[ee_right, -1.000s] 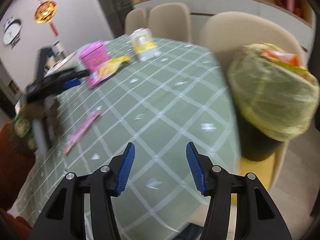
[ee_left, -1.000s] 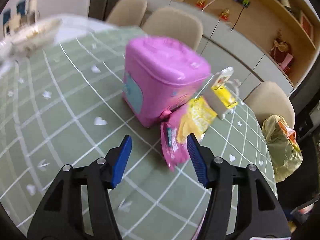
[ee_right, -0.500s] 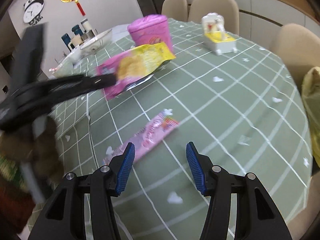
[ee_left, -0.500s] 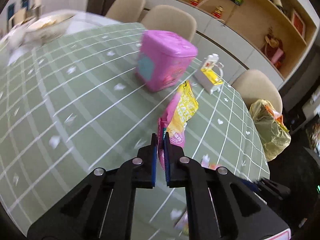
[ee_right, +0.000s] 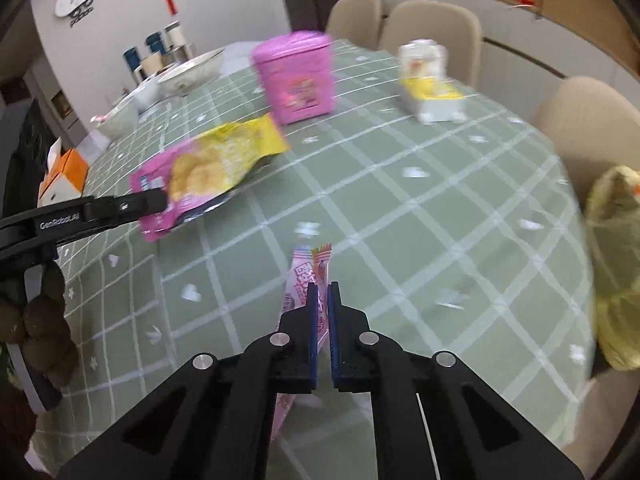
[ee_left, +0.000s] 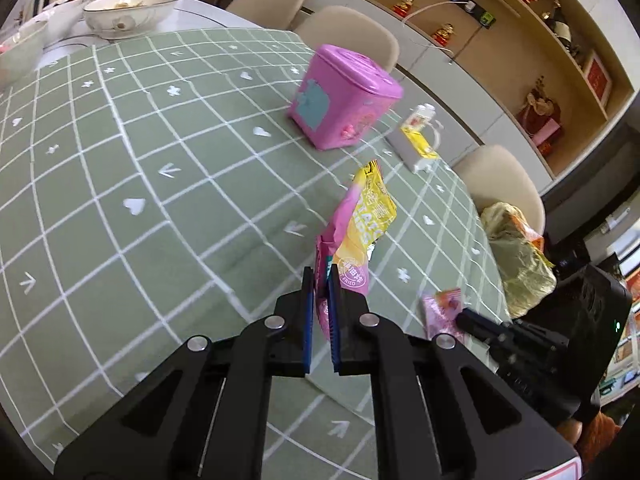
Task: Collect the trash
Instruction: 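Carry the pink-yellow packet and pink candy stick packet over the trash bin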
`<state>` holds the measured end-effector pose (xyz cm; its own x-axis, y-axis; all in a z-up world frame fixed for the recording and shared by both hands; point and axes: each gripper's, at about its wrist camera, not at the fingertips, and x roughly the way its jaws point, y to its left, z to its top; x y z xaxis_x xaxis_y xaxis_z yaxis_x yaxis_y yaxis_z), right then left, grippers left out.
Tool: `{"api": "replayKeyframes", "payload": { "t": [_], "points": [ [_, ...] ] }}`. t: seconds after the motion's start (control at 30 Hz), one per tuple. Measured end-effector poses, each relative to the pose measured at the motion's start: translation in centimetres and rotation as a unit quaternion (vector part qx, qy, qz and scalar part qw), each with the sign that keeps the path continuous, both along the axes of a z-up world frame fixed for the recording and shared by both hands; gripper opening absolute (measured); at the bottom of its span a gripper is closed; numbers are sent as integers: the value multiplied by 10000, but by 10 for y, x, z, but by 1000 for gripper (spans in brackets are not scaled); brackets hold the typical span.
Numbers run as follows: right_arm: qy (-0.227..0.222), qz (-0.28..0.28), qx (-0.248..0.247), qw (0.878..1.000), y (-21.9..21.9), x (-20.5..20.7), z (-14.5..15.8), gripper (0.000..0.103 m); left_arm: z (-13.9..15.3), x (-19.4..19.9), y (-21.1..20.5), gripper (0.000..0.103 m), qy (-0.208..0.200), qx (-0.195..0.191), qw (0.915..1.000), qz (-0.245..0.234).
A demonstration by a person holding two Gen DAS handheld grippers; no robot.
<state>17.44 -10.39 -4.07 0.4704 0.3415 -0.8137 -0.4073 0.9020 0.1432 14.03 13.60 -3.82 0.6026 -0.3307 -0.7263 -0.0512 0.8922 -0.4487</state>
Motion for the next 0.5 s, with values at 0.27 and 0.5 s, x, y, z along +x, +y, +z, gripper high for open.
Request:
{"api": "replayKeyframes", "payload": {
  "t": [0.27, 0.5],
  "points": [
    [-263, -466, 20, 9986, -73, -12, 28, 4, 7, -2, -39, 6, -28, -95, 9985, -533],
    [70, -651, 95, 9978, -87, -17, 6, 20, 5, -8, -77, 6, 31, 187, 9949, -987]
  ]
}}
